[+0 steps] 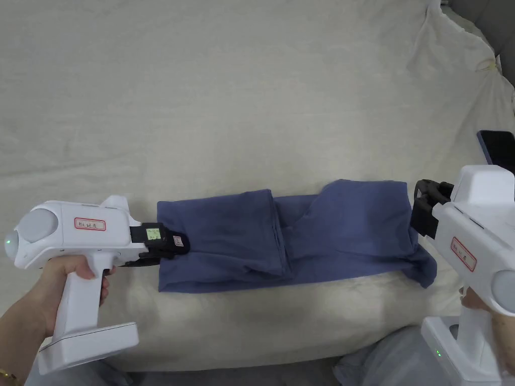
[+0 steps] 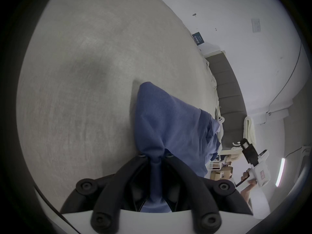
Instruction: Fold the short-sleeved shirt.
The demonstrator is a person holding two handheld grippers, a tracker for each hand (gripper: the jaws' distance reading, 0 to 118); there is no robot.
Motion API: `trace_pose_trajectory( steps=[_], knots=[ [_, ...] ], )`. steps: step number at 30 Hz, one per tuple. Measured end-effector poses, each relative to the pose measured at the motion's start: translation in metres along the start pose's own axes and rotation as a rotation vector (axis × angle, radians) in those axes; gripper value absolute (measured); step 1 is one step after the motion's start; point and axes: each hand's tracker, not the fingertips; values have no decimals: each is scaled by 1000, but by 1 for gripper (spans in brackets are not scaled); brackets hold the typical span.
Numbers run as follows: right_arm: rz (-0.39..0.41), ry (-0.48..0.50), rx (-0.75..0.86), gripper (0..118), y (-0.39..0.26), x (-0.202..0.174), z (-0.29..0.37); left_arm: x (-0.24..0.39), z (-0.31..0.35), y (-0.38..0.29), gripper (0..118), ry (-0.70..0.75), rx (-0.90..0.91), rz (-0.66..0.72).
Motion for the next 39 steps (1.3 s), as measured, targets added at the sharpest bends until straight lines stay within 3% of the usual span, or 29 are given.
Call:
trace_pose_trajectory(
  steps=[5, 12, 19, 22, 24, 28, 39],
  knots=[
    [6, 11, 10, 0, 3, -4, 2, 35, 2, 4, 6, 176, 1, -25],
    [3, 32, 47, 0, 12, -6, 11, 57, 45, 6, 5, 223, 56, -19],
    [-11, 43, 72, 0, 13, -6, 18, 20, 124, 17, 5, 510, 167, 68],
    [-15, 44, 75, 0, 12, -6, 20, 32, 145, 17, 5, 719, 220, -10],
    [-14, 44, 71, 0, 11, -6, 20, 52, 150, 11, 5, 772, 254, -97],
    [-37, 56, 68, 0, 10, -7, 19, 96, 143, 1, 5, 642, 265, -172],
    [-52, 45, 96, 0, 9, 2, 31, 173, 62, -28, 5, 588, 133, -441]
  ],
)
